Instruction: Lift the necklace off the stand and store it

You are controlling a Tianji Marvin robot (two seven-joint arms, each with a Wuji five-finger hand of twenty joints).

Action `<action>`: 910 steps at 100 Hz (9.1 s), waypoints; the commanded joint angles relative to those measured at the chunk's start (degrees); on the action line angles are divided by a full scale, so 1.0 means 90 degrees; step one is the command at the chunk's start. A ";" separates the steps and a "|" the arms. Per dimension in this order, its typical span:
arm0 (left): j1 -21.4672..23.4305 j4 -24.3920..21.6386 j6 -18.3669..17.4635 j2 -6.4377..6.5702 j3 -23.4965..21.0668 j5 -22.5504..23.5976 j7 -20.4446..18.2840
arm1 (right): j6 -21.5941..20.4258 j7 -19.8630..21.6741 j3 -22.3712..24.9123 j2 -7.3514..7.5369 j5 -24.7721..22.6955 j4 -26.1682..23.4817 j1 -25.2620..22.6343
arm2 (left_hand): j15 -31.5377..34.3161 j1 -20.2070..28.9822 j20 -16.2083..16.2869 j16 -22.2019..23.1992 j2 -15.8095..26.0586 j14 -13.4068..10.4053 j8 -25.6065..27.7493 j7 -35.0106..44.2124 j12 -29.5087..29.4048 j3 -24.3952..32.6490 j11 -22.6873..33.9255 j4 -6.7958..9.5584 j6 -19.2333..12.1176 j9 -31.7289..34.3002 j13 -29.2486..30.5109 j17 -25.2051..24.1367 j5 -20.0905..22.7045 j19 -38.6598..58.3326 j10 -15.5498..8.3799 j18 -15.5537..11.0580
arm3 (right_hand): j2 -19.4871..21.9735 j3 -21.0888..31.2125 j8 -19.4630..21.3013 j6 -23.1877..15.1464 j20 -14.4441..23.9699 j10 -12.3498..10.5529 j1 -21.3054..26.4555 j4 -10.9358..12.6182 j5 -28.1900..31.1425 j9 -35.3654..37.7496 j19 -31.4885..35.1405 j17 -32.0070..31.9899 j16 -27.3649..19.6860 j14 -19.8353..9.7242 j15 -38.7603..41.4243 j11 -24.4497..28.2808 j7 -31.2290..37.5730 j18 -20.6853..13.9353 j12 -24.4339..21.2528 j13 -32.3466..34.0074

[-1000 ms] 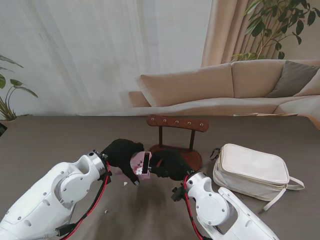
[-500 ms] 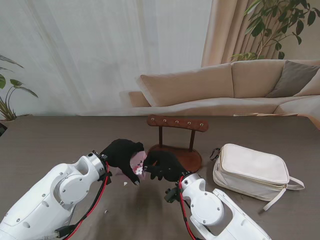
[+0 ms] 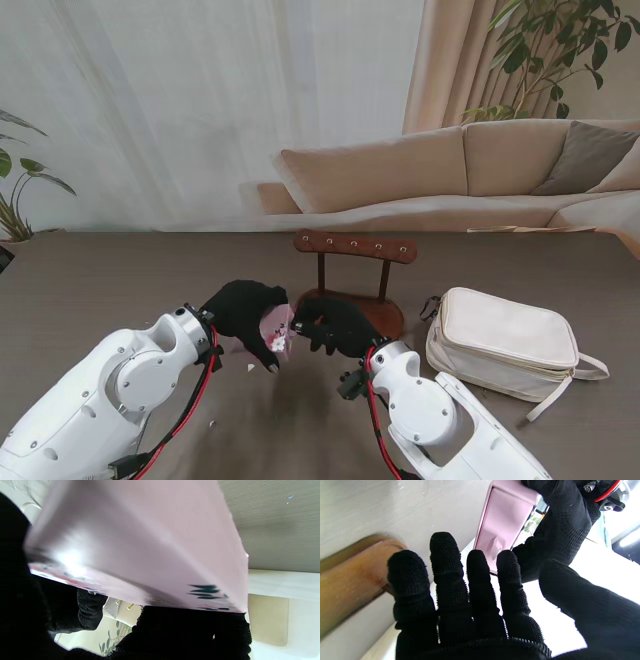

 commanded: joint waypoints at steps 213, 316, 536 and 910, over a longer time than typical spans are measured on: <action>0.0271 -0.0125 0.0238 0.0021 0.0093 -0.0049 -0.0445 | -0.2807 0.1914 0.5469 0.1152 -0.6120 -0.0618 -0.2345 | 0.1048 0.2914 0.0105 0.0285 0.1161 0.0067 0.0576 0.4355 0.0326 0.4036 0.0903 0.0048 -0.1101 0.0758 0.0427 0.0002 0.0480 0.0160 -0.0917 -0.0245 | 0.0462 -0.3373 -0.0446 0.0343 -0.0967 -0.0139 -0.2355 0.0444 -0.4095 -0.4452 -0.5641 -0.5158 -0.2280 -0.0127 -0.3983 -0.1527 -0.2310 -0.0860 -0.1438 -0.4854; 0.0321 -0.0188 0.0288 0.0037 0.0060 -0.0066 -0.0552 | -0.2357 -0.0607 0.4002 0.1495 -0.8156 0.1353 -0.1203 | 0.1044 0.2910 0.0106 0.0280 0.1172 0.0064 0.0579 0.4357 0.0324 0.4021 0.0903 0.0050 -0.1109 0.0762 0.0425 0.0001 0.0479 0.0157 -0.0917 -0.0242 | -0.0158 -0.4111 0.0141 -0.0612 -0.0649 -0.1180 0.1488 0.0940 -0.1432 -0.0679 -0.2046 -0.2985 -0.1015 -0.0643 -0.1850 -0.0571 -0.0633 -0.0781 -0.0801 -0.1137; 0.0890 -0.0594 0.0249 0.0053 -0.0657 0.0264 -0.0496 | -0.4404 -0.1240 0.3360 0.0977 -0.5815 0.1135 -0.1316 | 0.1054 0.2915 0.0103 0.0243 0.1178 0.0079 0.0607 0.4337 0.0321 0.4008 0.0903 0.0049 -0.1106 0.0768 0.0428 0.0004 0.0475 0.0166 -0.0890 -0.0227 | -0.1007 0.1204 0.0712 -0.2261 0.0215 -0.1162 0.2070 -0.1172 0.1426 0.2694 0.0806 0.0682 0.1514 -0.1594 0.3766 0.1234 0.2318 -0.1249 0.2519 0.1506; 0.1712 -0.1200 0.0295 0.0074 -0.1525 0.0698 -0.0572 | -0.3090 -0.2417 0.0824 0.0955 -0.6296 0.0725 -0.0541 | 0.1058 0.2914 0.0109 0.0212 0.1180 0.0076 0.0623 0.4330 0.0318 0.3999 0.0904 0.0051 -0.1112 0.0775 0.0444 0.0004 0.0475 0.0168 -0.0892 -0.0227 | -0.1628 0.1147 -0.0768 -0.1627 -0.0035 -0.1194 0.1274 -0.1095 0.0310 0.1393 0.0322 -0.0917 0.0480 -0.1284 0.0527 0.0569 0.1822 -0.0973 0.1111 0.1219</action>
